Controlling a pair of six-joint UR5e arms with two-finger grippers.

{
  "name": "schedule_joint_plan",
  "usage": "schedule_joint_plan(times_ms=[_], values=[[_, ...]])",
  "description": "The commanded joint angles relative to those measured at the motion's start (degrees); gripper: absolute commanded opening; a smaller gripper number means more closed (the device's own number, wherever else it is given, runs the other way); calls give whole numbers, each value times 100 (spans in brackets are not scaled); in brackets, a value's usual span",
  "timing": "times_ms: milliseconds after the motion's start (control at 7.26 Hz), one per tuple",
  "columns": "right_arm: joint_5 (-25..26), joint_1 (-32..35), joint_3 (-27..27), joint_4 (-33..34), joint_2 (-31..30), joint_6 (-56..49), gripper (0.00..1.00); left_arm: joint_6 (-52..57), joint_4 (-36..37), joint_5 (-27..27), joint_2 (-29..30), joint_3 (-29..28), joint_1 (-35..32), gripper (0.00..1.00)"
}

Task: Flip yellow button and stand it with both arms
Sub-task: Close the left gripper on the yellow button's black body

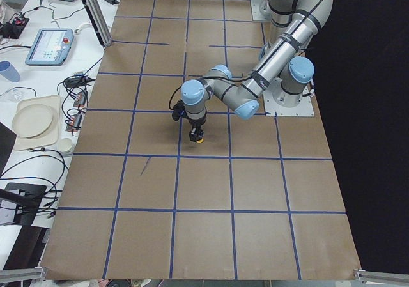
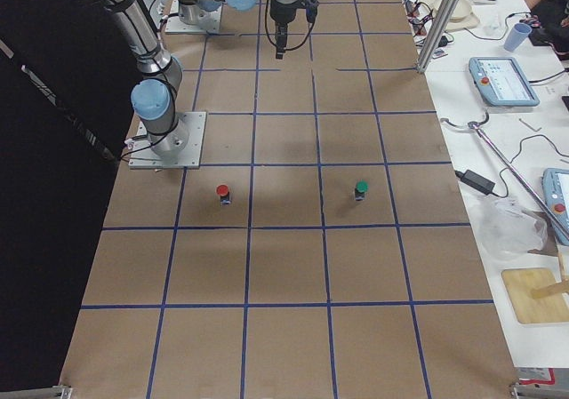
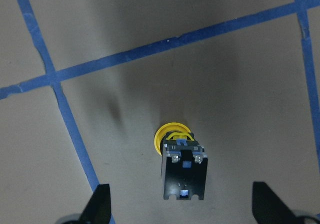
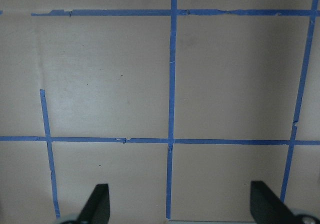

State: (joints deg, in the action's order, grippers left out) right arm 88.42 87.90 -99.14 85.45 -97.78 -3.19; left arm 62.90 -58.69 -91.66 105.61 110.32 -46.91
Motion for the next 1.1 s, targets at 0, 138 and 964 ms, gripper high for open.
schedule_joint_plan(times_ms=[0,138,964], values=[[-9,7,0,7,-13,2,100,328,341,-1,12,209,-11,97],[-9,7,0,-11,-13,2,100,371,384,-1,12,200,-12,92],[9,7,0,-2,22,-7,100,451,411,-19,-49,200,-20,27]])
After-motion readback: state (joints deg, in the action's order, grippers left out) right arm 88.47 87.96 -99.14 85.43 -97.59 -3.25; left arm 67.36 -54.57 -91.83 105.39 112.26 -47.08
